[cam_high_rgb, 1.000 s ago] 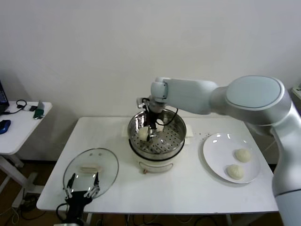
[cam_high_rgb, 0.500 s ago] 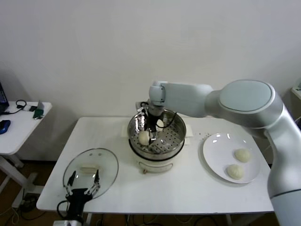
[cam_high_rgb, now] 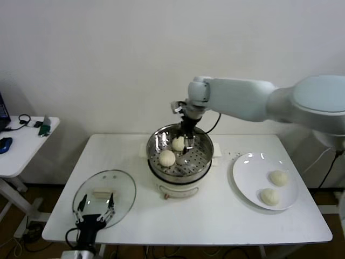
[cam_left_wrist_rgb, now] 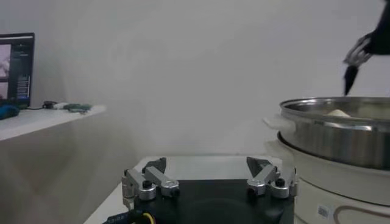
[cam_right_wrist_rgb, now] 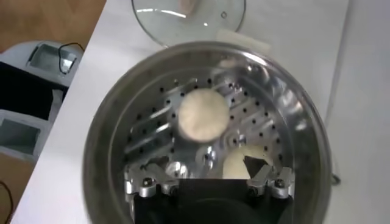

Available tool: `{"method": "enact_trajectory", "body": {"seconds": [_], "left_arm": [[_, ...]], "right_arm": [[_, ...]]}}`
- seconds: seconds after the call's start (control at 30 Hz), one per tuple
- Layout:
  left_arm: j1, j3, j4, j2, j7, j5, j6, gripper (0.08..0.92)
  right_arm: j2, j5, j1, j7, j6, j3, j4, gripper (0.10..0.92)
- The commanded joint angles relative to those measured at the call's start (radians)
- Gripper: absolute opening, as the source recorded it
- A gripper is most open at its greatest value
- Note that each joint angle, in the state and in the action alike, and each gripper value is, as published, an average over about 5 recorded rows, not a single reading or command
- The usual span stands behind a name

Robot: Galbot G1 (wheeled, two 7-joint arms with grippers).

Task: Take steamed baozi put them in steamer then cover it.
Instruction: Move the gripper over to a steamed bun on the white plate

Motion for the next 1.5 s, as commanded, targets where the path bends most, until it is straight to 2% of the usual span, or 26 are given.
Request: {"method": "enact_trajectory", "body": {"seconds": [0.03,0.3,0.53,0.7,0.87,1.1,1.5], "left_arm": [[0.001,0.001,-0.011,-0.002,-0.014,0.018,-0.008,0.823],[0.005,-0.002,-0.019,-0.011,-0.014,0.044,-0.003,0.823],[0.039,-0.007,-0.021,-0.020,-0.011,0.049,0.010,0.823],[0.042,-0.002,-0.029,-0.033,-0.010,0.077,0.016,0.823],[0.049,0.000,-0.038,-0.052,-0.011,0.101,0.017,0.823],[0.071,-0.007,-0.040,-0.068,-0.012,0.118,0.011,0.823],[0.069,-0.013,-0.036,-0.084,-0.020,0.139,0.019,0.823]], "right_arm": [[-0.314,-0.146,0.079,-0.012,0.010,0.023,0.200,0.823],[-0.596,-0.352,0.015,-0.023,0.029,0.014,0.279,0.823],[-0.756,-0.508,-0.078,-0.035,0.072,0.002,0.299,0.823],[-0.818,-0.598,-0.241,-0.028,0.088,0.118,0.292,0.823],[-0.830,-0.650,-0.400,-0.017,0.103,0.256,0.254,0.823],[-0.765,-0.683,-0.572,-0.004,0.125,0.424,0.162,0.823],[-0.633,-0.686,-0.635,0.000,0.132,0.488,0.066,0.823]]}}
